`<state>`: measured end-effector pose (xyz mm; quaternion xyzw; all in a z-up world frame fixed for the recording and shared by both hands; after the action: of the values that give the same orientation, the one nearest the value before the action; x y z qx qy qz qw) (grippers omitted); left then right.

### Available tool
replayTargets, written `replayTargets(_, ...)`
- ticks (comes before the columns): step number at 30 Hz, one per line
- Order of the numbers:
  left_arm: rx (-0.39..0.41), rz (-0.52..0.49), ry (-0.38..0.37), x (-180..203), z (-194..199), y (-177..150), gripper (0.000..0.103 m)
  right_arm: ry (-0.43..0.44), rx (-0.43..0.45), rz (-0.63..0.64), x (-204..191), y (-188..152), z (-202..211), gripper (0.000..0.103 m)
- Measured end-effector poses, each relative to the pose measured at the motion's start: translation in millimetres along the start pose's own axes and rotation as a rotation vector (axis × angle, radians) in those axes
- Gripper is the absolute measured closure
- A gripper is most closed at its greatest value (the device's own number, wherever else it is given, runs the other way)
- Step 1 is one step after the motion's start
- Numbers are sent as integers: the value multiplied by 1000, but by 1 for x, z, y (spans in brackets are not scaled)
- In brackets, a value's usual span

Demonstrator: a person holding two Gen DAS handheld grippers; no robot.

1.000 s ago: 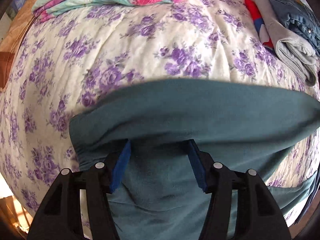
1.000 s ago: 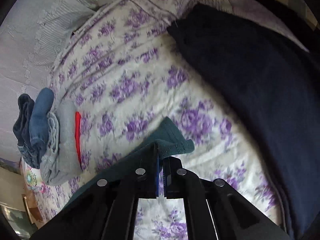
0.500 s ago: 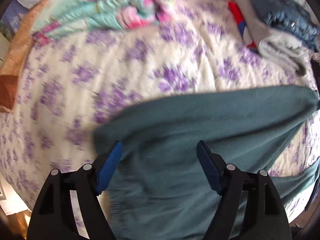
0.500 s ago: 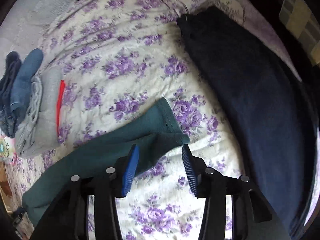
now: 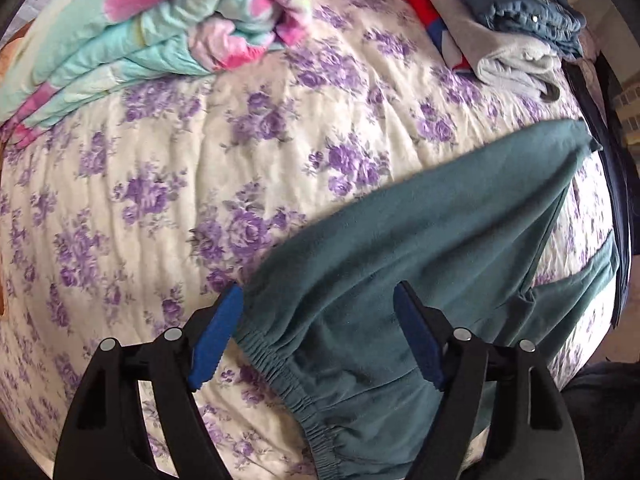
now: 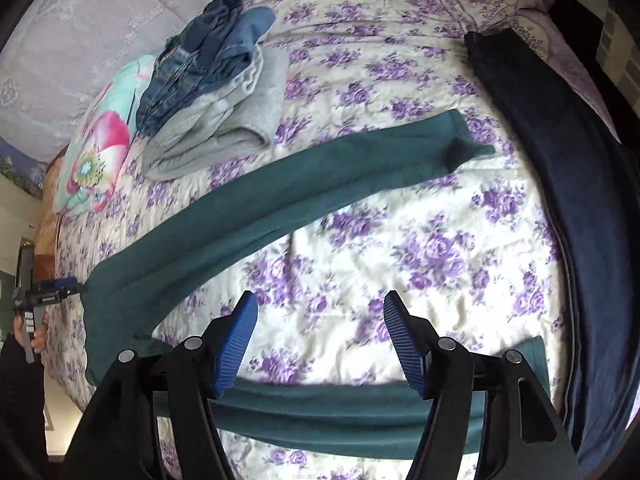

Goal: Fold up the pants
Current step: 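Lift the cuffs with the right gripper and carry them toward the left gripper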

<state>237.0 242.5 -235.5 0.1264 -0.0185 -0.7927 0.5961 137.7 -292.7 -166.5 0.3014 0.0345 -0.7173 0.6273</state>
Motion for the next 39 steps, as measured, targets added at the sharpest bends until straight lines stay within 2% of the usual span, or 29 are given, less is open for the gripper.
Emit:
replayTargets(4,-49,-14,-47,1,-27,9,55,-12,-43,64,-26,-2,-7,37)
replayTargets(6,-60,2,-67,-3,-37,13,56,-16,-53,96,-38,4,-12,37)
replayTargets(7,-55,9,-80,-5,-39,15,60,-14,-60,116,-43,8,-15,37)
replayTargets(11,-5,18,-137,-12,-35,16,95,45,-116,252,-86,30,-43,37)
replayTargets(16,37,-4,-135,-15,-24,13,98,218,-284,558,-170,52,-112,37)
replayTargets(20,57,-22,-130,-12,-18,10,98,204,-491,810,-239,60,-189,37)
replayTargets(23,73,-30,-128,-10,-15,10,99,199,-609,948,-272,57,-238,37)
replayTargets(26,88,-25,-135,-10,-13,7,99,204,-678,993,-286,57,-273,43)
replayTargets(28,94,-23,-138,-10,-11,5,99,207,-721,1013,-289,56,-290,67)
replayTargets(30,99,-19,-144,-12,-9,2,99,175,-758,1030,-288,53,-308,75)
replayTargets(32,100,-18,-146,-13,-9,2,99,168,-773,1032,-288,50,-316,77)
replayTargets(33,100,-18,-145,-14,-9,1,99,175,-769,1035,-289,49,-315,84)
replayTargets(34,100,-18,-144,-13,-10,2,99,183,-770,1034,-291,49,-313,100)
replayTargets(39,109,-35,-135,-7,-3,1,99,240,-728,1009,-300,56,-282,100)
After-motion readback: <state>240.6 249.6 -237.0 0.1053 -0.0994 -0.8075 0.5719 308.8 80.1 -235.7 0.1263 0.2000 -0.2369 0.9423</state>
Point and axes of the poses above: each gripper's, at about its wrist camera, not at the fingertips, and z roughly against the way its jaws point, x to its right, y to its top, the point moved 1 cm from there along -z, roughly the way its jaws point, and after that the axes turned 15 degrees about y, right-handed, at the moved point
